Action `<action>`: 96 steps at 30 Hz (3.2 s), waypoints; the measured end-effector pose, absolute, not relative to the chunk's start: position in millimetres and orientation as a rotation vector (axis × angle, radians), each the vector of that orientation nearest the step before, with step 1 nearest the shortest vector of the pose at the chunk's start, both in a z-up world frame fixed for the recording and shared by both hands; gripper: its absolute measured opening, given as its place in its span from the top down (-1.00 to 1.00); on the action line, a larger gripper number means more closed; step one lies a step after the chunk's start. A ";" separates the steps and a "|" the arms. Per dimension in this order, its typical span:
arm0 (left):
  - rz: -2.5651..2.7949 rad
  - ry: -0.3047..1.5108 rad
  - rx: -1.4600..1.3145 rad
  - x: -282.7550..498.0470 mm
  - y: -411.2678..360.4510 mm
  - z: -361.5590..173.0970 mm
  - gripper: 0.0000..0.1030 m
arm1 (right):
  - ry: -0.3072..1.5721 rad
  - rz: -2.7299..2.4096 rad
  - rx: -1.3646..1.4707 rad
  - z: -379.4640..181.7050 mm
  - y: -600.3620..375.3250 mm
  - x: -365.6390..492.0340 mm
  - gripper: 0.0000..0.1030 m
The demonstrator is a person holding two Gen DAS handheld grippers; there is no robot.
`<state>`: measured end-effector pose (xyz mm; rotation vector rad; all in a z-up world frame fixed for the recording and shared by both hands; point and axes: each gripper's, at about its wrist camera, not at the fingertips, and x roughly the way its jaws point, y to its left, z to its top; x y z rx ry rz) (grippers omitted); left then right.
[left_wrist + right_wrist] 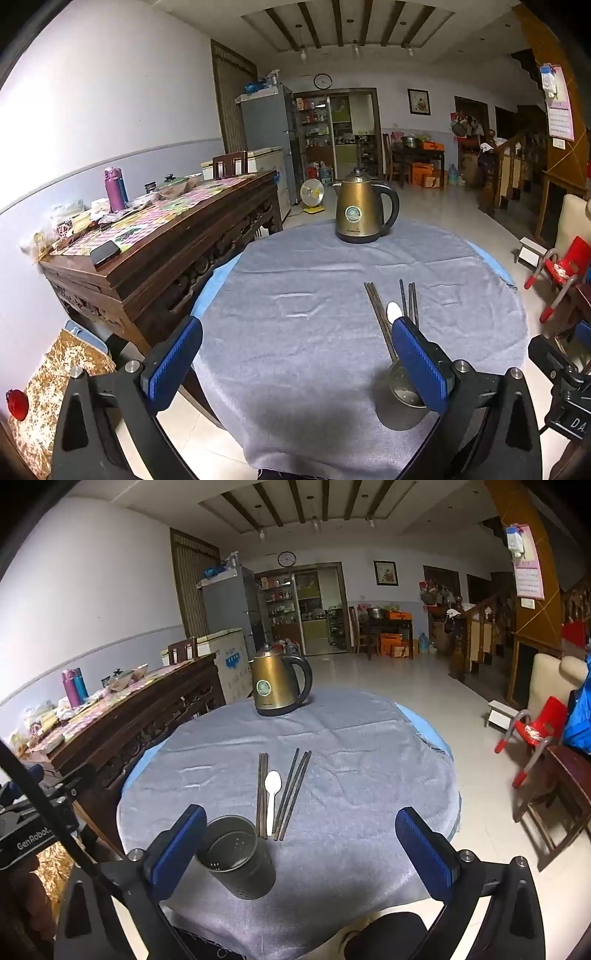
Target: Organize utensils
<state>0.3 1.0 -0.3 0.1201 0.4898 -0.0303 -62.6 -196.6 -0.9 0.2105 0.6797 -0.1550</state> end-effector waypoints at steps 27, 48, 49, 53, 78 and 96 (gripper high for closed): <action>-0.028 0.507 0.103 7.8 16.0 -9.8 -0.98 | 0.711 -0.126 0.195 -9.1 -181.8 -52.4 -1.00; -0.032 0.569 0.077 18.0 11.2 -8.2 -0.98 | 0.719 -0.120 0.211 -6.5 -184.5 -44.5 -1.00; -0.030 0.562 0.082 20.3 10.9 -9.0 -0.98 | 0.722 -0.119 0.214 -6.4 -185.0 -41.5 -1.00; -0.022 0.558 0.090 32.5 11.3 -12.2 -0.98 | 0.733 -0.115 0.230 -8.7 -188.5 -28.2 -1.00; -0.330 1.050 0.000 301.7 -50.1 -151.5 -0.49 | 1.118 0.048 0.549 -180.7 -283.4 214.9 0.24; -0.364 1.093 0.129 356.0 -100.3 -193.1 -0.06 | 1.115 0.153 0.504 -216.0 -272.6 240.0 0.39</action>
